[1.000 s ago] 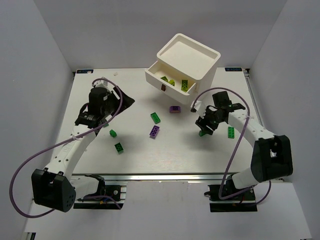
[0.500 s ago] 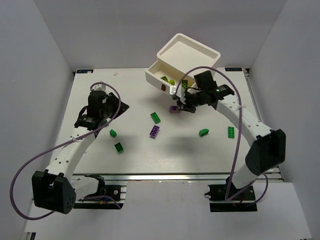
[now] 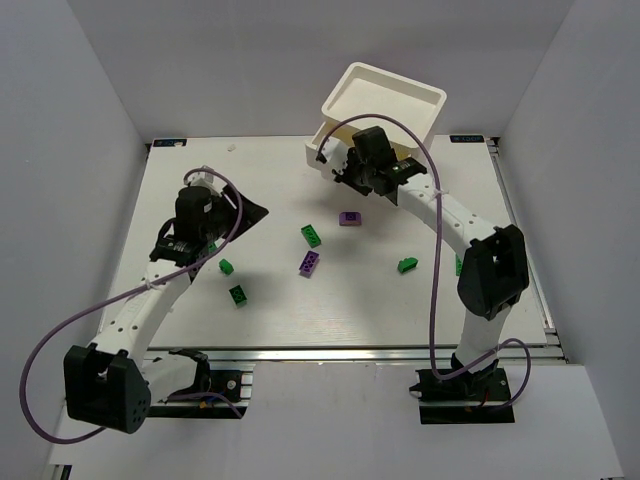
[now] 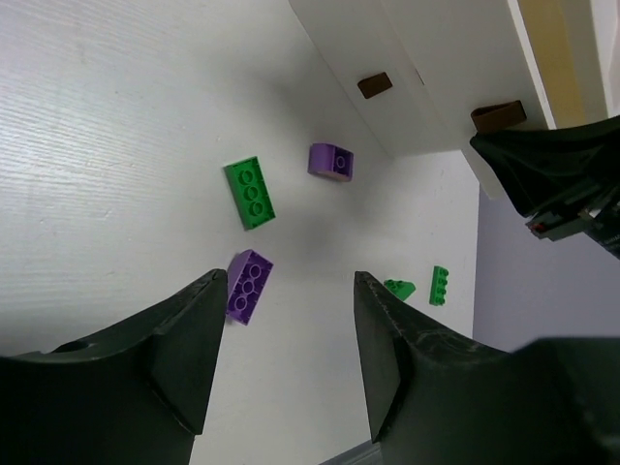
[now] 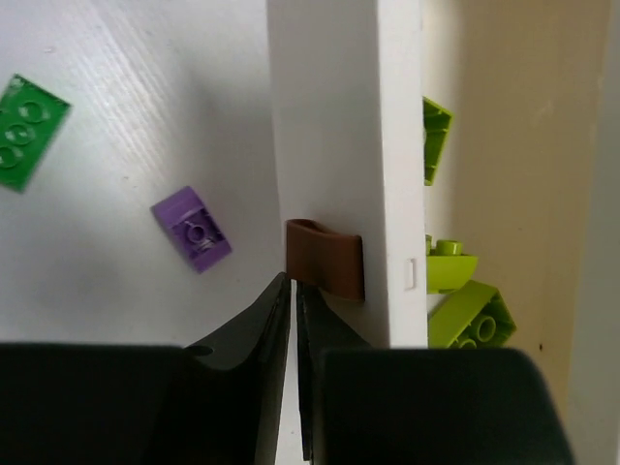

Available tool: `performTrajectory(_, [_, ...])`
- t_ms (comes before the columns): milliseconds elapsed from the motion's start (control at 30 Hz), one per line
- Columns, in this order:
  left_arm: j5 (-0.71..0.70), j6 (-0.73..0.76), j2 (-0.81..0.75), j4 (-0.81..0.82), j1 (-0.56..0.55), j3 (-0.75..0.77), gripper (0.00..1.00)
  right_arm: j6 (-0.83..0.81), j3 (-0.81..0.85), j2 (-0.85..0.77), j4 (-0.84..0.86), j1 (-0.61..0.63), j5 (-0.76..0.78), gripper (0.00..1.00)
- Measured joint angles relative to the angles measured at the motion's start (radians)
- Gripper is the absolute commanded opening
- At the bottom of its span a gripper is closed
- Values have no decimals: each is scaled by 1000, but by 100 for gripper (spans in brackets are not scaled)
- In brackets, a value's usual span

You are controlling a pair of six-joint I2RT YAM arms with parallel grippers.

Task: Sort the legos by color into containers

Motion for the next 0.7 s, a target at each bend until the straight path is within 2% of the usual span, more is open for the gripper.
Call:
performTrajectory(133, [52, -12, 56, 67, 0, 0, 65, 12, 16, 16, 20, 0, 66, 14])
performTrajectory(300, [103, -19, 125, 114, 0, 3, 66, 26, 157, 127, -14, 10, 66, 15])
performTrajectory(400, [118, -20, 140, 127, 0, 10, 66, 33, 236, 194, -7, 11, 84, 15])
performTrajectory(700, [150, -22, 148, 180, 0, 20, 68, 42, 325, 286, 10, 21, 120, 12])
